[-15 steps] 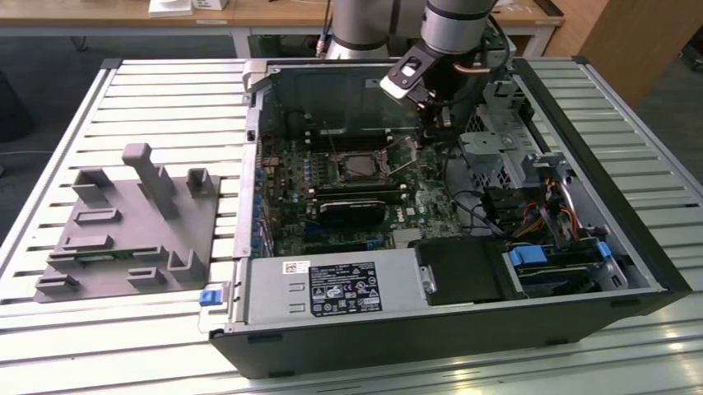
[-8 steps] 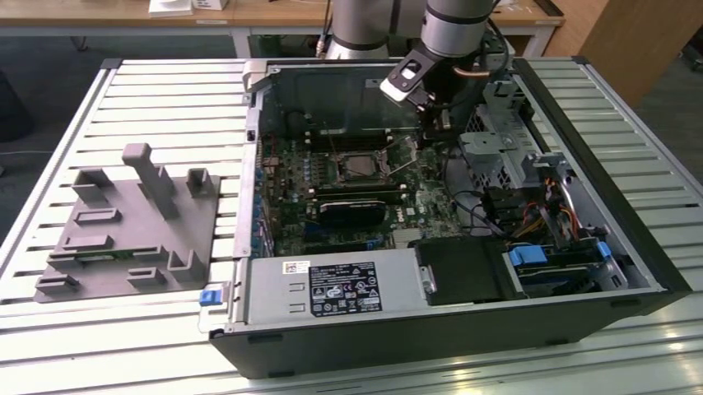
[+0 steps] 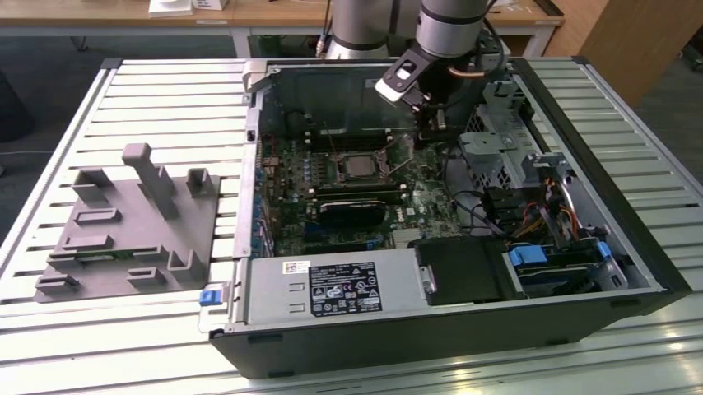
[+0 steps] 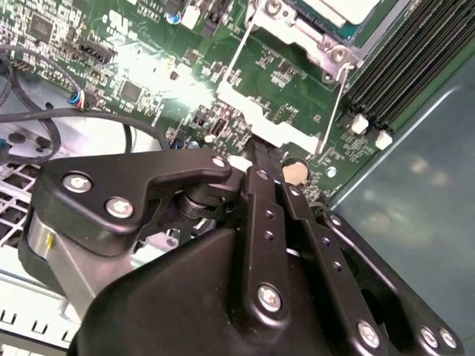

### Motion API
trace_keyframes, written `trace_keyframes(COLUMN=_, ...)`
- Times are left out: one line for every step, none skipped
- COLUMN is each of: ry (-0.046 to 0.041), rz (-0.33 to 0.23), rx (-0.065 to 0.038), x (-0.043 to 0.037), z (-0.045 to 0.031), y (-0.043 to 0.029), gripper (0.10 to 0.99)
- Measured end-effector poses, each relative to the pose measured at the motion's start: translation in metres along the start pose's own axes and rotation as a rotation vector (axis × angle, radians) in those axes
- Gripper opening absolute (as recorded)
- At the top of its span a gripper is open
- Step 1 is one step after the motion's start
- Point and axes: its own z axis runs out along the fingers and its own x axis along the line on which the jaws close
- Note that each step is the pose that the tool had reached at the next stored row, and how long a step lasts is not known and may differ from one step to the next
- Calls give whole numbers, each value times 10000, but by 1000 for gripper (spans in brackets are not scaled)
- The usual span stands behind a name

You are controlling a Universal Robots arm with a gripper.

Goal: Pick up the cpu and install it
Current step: 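Close the cpu cover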

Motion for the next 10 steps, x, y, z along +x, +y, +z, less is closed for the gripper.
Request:
trace_keyframes(ry=-1, rz=-1, rx=0, x=0, z=-1, y=-14, gripper=106)
trace_keyframes(ry=-1, rz=-1, rx=0, x=0, z=-1, y=-27, gripper=106)
trace_keyframes(ry=-1, rz=0, rx=0, x=0, z=-1, y=-37, gripper=106)
trace_keyframes(ry=0, rz=0, rx=0, x=0, z=-1, y=-46, gripper=106)
trace_keyframes(ry=2, rz=0, rx=0, x=0, z=-1, y=-51, gripper=106)
trace_keyframes(ry=1, rz=0, rx=0, x=1, z=-1, y=-54, gripper=106)
trace_keyframes(ry=0, rz=0, rx=0, x=1, z=-2, y=-59, gripper=106)
trace_keyframes(ry=0, rz=0, rx=0, x=1, z=-2, y=-65, gripper=106)
trace_keyframes(ry=-1, rz=-1, rx=0, x=1, z=-2, y=-75, gripper=106)
trace_keyframes(ry=0, rz=-1, rx=0, x=2, z=-3, y=-88, gripper=106)
